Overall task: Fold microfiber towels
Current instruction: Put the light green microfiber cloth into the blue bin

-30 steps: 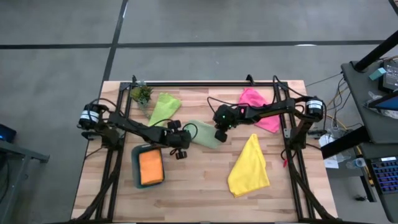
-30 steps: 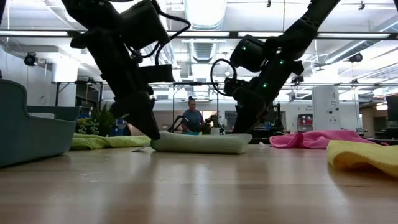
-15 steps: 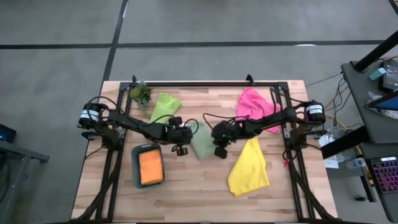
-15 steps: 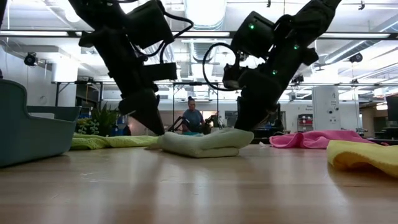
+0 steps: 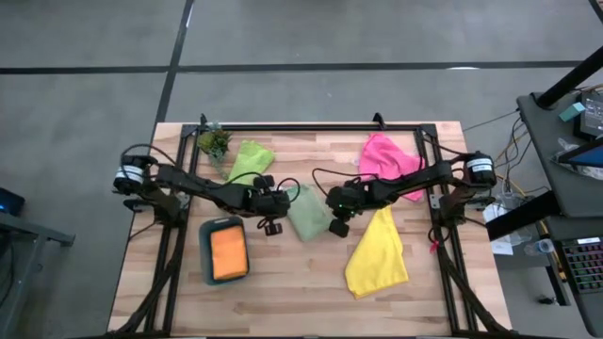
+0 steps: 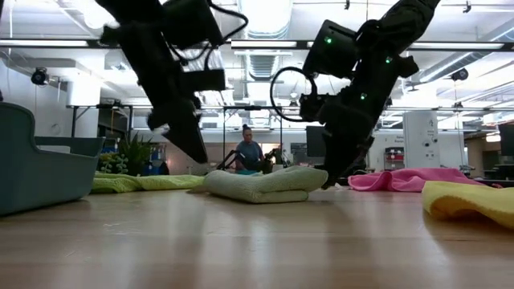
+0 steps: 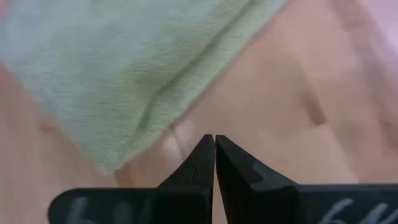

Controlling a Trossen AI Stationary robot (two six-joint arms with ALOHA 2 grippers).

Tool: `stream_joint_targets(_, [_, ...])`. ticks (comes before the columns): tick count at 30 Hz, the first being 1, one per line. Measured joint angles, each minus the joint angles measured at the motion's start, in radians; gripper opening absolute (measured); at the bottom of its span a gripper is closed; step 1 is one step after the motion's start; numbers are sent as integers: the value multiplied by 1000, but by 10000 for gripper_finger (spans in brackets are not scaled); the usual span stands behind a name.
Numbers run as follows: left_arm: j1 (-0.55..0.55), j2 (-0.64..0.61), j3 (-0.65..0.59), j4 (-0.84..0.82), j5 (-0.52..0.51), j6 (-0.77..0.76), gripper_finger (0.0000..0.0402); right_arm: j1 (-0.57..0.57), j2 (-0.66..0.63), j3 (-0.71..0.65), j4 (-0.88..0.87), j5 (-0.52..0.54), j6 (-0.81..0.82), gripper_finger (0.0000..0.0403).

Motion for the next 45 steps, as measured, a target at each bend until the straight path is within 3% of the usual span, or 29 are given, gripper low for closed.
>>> stream_joint_targets(6, [-1, -89, 27, -67, 3, -20, 74, -27, -47, 12, -25, 10, 115, 9])
stream_joint_targets(11, [-13, -164, 11, -77, 13, -70, 74, -72, -57, 31, -18, -90, 191, 33])
stream_joint_targets(16, [-29, -186, -12, -73, 30, -138, 74, -103, -55, 32, 5, -94, 232, 95])
stream_joint_targets(25, [-61, -101, -67, 123, 81, -151, 74, -140, -50, 33, 98, -131, 271, 226])
stream_joint_targets(32, [-61, -3, -74, 197, 85, -154, 74, -138, 45, 34, 255, -206, 315, 288])
stream_joint_targets(39, [-61, 60, -75, 208, 85, -177, 74, -140, 147, 59, 324, -244, 332, 310])
stream_joint_targets(45, [-61, 80, -75, 232, 85, -178, 74, -139, 208, 70, 454, -361, 339, 283])
